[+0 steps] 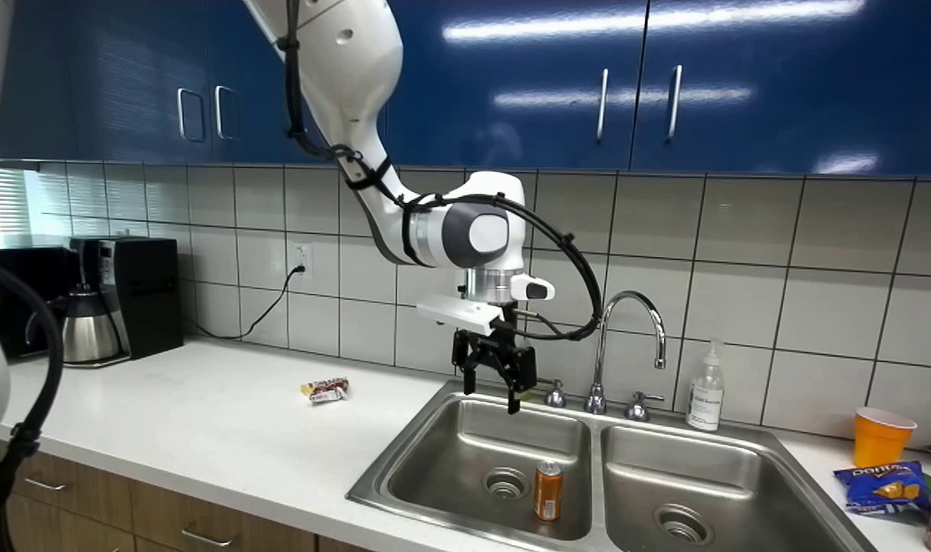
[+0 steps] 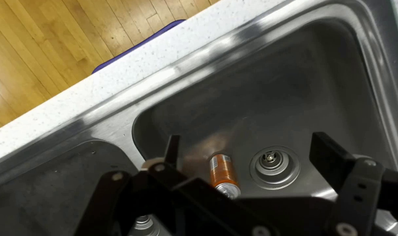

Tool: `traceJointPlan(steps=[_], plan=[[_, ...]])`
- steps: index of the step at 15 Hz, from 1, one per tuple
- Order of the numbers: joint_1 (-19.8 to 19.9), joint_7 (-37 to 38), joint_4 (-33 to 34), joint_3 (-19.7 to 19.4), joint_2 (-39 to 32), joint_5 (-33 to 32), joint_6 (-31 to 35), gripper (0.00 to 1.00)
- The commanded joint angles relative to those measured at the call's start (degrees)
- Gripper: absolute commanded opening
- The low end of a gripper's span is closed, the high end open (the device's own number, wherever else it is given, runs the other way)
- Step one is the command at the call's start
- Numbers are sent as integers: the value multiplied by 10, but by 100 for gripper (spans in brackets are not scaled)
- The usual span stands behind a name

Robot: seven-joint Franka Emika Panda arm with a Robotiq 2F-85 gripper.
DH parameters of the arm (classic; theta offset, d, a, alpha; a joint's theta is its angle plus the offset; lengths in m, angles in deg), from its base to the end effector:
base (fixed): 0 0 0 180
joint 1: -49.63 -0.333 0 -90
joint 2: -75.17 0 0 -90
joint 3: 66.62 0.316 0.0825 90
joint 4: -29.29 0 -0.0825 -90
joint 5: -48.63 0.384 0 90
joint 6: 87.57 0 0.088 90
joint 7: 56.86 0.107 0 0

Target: Remove the red can from the sink and place it on the counter.

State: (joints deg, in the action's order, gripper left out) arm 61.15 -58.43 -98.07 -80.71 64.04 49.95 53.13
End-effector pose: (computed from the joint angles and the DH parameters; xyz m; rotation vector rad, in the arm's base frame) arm 0.4967 -0.2374 0.2939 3.0277 -0.6637 0.0558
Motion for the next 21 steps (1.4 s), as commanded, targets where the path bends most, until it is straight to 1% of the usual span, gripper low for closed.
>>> traceJointPlan(steps=[1,10,21], plan=[[19,-10,85,11,-90,17,14,100],[33,7,252,34,-260,37,30,100],[60,17,408,41,-414,42,37,100]])
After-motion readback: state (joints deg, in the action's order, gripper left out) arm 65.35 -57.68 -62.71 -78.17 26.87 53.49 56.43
